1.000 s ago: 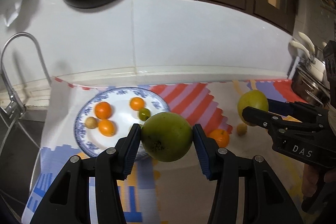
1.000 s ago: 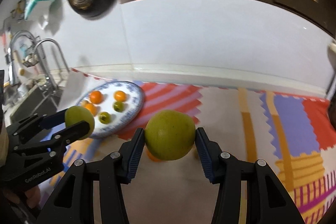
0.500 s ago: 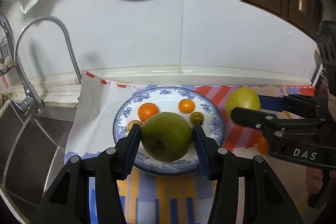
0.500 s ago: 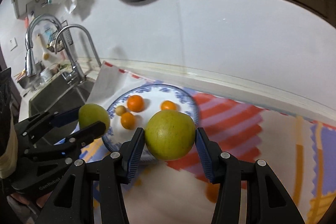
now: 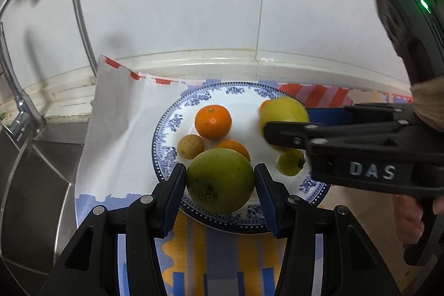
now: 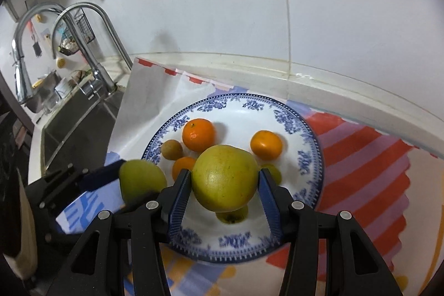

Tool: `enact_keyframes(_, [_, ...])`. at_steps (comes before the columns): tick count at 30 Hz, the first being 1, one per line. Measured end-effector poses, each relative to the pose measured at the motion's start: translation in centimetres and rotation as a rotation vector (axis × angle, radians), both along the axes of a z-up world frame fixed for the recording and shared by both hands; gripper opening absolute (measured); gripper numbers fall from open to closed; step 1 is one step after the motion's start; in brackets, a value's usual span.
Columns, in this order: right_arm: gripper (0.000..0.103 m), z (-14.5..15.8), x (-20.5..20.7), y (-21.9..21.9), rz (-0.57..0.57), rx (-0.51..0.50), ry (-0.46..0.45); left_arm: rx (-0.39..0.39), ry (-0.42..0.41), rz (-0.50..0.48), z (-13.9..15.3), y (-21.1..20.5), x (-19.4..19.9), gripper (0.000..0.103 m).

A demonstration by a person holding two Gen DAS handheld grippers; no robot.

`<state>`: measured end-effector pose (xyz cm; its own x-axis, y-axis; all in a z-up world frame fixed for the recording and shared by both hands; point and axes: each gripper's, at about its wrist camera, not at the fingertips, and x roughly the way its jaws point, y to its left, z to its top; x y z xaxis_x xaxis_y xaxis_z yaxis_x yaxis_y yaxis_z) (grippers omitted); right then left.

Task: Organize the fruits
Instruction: 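Place the green apple and yellow pear on the plate and open both tools, then withdraw both tools toward the orange and the small kiwi on the cloth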

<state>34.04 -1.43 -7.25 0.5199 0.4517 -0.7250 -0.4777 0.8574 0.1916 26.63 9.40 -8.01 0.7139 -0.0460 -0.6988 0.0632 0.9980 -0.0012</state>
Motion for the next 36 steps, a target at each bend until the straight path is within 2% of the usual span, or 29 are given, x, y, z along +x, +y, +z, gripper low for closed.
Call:
enact_keyframes(7, [0.051, -0.6, 0.8, 0.7, -0.006, -0.028, 0.01, -0.007, 0.002, 0.009, -0.3, 0.2, 0.7, 0.05])
enact_keyframes(10, [0.059, -0.1, 0.7, 0.2, -0.018, -0.018, -0.003, -0.008, -0.021, 0.011, 0.3, 0.2, 0.7, 0.051])
enact_keyframes(19, [0.059, 2.1, -2.0, -2.6, -0.1, -0.028, -0.084, -0.039, -0.078, 0.036, 2.9, -0.5, -1.3, 0.052])
enact_keyframes(27, [0.059, 4.2, -5.3, -6.2, -0.163, -0.011, -0.148, -0.022, -0.185, 0.017, 6.5, -2.8, -4.2, 0.061])
enact_keyframes(34, [0.059, 6.6, -8.4, -9.4, -0.235, -0.015, -0.221, -0.033, -0.239, 0.021, 8.9, -4.3, -6.5, 0.067])
enact_keyframes(36, [0.067, 7.3, -9.4, -10.5, -0.266, -0.024, -0.249, -0.023, -0.252, 0.009, 9.3, -5.2, -7.1, 0.072])
